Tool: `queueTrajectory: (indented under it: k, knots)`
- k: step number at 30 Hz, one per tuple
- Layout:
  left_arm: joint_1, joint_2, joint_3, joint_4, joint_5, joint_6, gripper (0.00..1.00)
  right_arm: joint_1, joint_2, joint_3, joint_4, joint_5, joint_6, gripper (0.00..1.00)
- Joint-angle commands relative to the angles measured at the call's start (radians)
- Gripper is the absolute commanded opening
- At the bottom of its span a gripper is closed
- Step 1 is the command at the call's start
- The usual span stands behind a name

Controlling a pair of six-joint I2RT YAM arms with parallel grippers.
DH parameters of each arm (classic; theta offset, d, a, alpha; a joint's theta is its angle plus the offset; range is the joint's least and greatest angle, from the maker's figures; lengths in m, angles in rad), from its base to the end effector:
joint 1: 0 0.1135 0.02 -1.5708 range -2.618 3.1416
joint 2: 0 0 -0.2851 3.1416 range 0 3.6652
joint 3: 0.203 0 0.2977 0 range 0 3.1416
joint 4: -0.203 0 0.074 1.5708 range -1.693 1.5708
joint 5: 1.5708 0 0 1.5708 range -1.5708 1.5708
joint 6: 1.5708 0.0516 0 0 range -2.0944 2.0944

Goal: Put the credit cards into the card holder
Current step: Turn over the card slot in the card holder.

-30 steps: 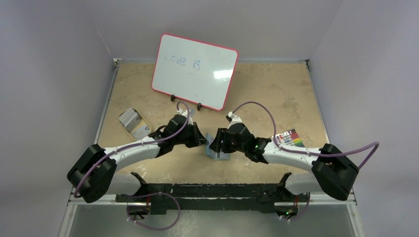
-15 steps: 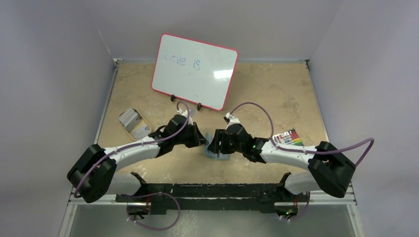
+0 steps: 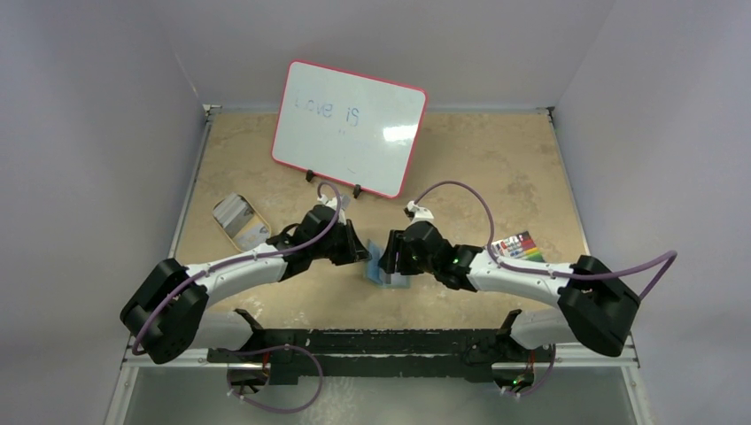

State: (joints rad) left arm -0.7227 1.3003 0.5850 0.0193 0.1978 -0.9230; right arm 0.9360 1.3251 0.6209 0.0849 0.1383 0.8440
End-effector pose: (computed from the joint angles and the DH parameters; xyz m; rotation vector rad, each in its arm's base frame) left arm 0.2175 -0.2053 0.1624 -0.1341 2.4907 -1.0223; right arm 0.1917 0.2483 0.1744 -0.0239 2.3148 0.8254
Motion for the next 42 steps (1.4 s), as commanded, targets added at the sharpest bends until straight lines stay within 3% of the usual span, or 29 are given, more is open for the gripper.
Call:
queueTrajectory:
  k: [1, 13, 21, 30, 37, 42]
  knots:
    - [-0.007, 0.001, 0.046, 0.013, -0.008, 0.035, 0.0, 0.003, -0.023, 0.039, -0.045, 0.058, -0.005, 0.57]
    - [-0.007, 0.031, 0.048, -0.016, -0.04, 0.071, 0.01, 0.004, -0.14, 0.032, -0.284, 0.19, 0.04, 0.56]
    - [-0.007, -0.001, 0.09, -0.088, -0.129, 0.131, 0.23, 0.004, -0.199, 0.054, -0.258, 0.163, -0.006, 0.57]
    - [-0.005, -0.113, 0.27, -0.408, -0.449, 0.374, 0.59, 0.003, -0.264, 0.069, -0.213, 0.119, -0.055, 0.59]
    - [0.01, -0.085, 0.398, -0.612, -0.763, 0.598, 0.62, 0.003, -0.292, 0.072, -0.189, 0.11, -0.088, 0.6]
    - [0.051, -0.064, 0.372, -0.623, -0.787, 0.715, 0.6, 0.003, -0.316, 0.066, -0.187, 0.112, -0.093, 0.61]
